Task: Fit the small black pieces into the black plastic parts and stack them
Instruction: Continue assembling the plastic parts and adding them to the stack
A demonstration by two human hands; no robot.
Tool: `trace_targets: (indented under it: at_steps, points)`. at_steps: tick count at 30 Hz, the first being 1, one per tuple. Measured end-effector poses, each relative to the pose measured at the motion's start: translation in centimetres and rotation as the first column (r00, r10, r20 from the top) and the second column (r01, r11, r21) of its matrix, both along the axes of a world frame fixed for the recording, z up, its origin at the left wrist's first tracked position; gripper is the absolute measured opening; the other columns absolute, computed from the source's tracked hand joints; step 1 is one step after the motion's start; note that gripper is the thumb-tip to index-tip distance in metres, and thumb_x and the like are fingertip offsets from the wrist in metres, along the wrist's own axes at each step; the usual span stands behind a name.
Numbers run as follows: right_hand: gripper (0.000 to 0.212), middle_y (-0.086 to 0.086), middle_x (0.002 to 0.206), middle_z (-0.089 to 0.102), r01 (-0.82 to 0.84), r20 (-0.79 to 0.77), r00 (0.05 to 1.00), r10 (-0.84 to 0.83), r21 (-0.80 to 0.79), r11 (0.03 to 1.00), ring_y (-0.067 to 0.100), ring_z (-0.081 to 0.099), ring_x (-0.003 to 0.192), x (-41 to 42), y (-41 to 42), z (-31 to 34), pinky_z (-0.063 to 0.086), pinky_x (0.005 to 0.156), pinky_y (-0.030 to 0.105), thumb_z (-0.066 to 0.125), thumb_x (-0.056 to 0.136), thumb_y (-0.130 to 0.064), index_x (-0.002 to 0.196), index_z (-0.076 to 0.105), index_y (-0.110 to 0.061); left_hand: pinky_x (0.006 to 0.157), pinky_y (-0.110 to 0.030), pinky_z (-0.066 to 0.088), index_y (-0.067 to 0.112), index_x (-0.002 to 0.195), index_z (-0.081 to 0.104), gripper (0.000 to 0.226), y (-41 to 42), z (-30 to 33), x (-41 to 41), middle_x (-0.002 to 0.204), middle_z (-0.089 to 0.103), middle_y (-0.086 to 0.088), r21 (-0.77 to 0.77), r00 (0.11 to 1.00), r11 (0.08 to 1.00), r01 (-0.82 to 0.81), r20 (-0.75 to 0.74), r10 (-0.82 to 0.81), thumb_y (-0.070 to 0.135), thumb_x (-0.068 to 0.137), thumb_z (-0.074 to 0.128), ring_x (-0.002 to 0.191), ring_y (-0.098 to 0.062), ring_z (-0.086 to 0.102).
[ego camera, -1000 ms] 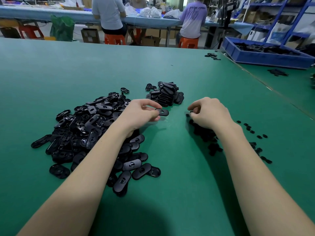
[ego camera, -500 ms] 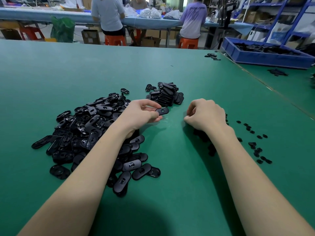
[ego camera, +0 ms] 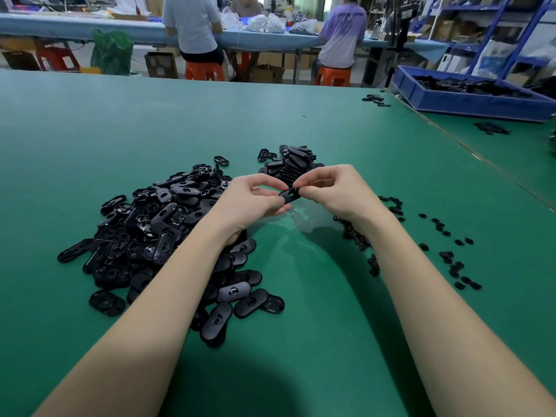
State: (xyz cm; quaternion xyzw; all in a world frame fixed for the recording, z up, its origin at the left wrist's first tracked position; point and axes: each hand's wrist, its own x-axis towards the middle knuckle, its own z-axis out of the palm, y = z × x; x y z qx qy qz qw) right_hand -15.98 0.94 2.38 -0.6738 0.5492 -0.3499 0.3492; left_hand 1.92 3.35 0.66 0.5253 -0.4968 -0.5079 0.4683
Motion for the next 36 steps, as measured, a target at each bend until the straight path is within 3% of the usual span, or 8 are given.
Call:
trace_targets:
  at_steps: [4, 9, 15, 21, 36]
  points:
    - [0.015, -0.013, 0.078, 0.072, 0.009, -0.041, 0.999, -0.01, -0.031, 0.999, -0.009, 0.054, 0.057, 0.06, -0.15, -0.14, 0.037, 0.053, 0.007, 0.072, 0.09, -0.017, 0.085, 0.079, -0.029, 0.081, -0.027, 0.061, -0.001, 0.106, 0.068, 0.019, -0.16, 0.03, -0.15, 0.1, 0.072, -0.025, 0.011, 0.999, 1.0, -0.005, -0.05, 0.005, -0.01, 0.09, 0.064, 0.085, -0.024, 0.075]
    - [0.013, -0.011, 0.079, 0.075, 0.041, -0.08, 0.996, -0.042, -0.018, 0.999, -0.007, 0.053, 0.052, -0.11, -0.21, 0.09, 0.036, 0.048, 0.008, 0.071, 0.087, -0.02, 0.083, 0.078, -0.03, 0.08, -0.026, 0.061, 0.002, 0.1, 0.069, 0.016, -0.38, -0.01, -0.38, 0.09, 0.074, -0.019, 0.033, 0.995, 0.999, 0.018, -0.101, -0.014, -0.009, 0.09, 0.065, 0.083, -0.022, 0.074]
    - [0.008, -0.018, 0.076, 0.074, 0.093, -0.166, 0.981, -0.096, -0.024, 0.995, 0.002, 0.064, 0.078, 0.08, -0.21, 0.22, 0.049, 0.07, 0.026, 0.074, 0.081, -0.028, 0.077, 0.077, -0.034, 0.082, -0.025, 0.06, -0.002, 0.103, 0.069, 0.017, -0.34, 0.0, -0.34, 0.089, 0.075, -0.015, 0.038, 0.992, 0.999, 0.021, -0.122, -0.016, -0.01, 0.09, 0.063, 0.084, -0.024, 0.075]
    - [0.009, -0.018, 0.073, 0.074, 0.09, -0.186, 0.978, -0.093, -0.022, 0.996, 0.002, 0.065, 0.079, 0.38, 0.05, 0.49, 0.05, 0.069, 0.026, 0.074, 0.081, -0.028, 0.076, 0.078, -0.035, 0.081, -0.025, 0.06, -0.002, 0.099, 0.07, 0.016, -0.28, 0.06, -0.14, 0.089, 0.076, -0.015, 0.056, 0.986, 0.998, 0.027, -0.163, -0.017, -0.011, 0.089, 0.063, 0.083, -0.025, 0.075]
    - [0.006, -0.016, 0.076, 0.073, 0.113, -0.23, 0.965, -0.123, -0.057, 0.992, 0.006, 0.068, 0.085, 0.51, 0.06, 0.81, 0.054, 0.073, 0.028, 0.076, 0.079, -0.032, 0.073, 0.076, -0.034, 0.073, -0.021, 0.059, 0.0, 0.095, 0.071, 0.016, -0.15, 0.35, -0.03, 0.084, 0.076, -0.013, 0.02, 0.994, 0.999, 0.028, -0.103, -0.026, -0.012, 0.089, 0.063, 0.079, -0.022, 0.075]
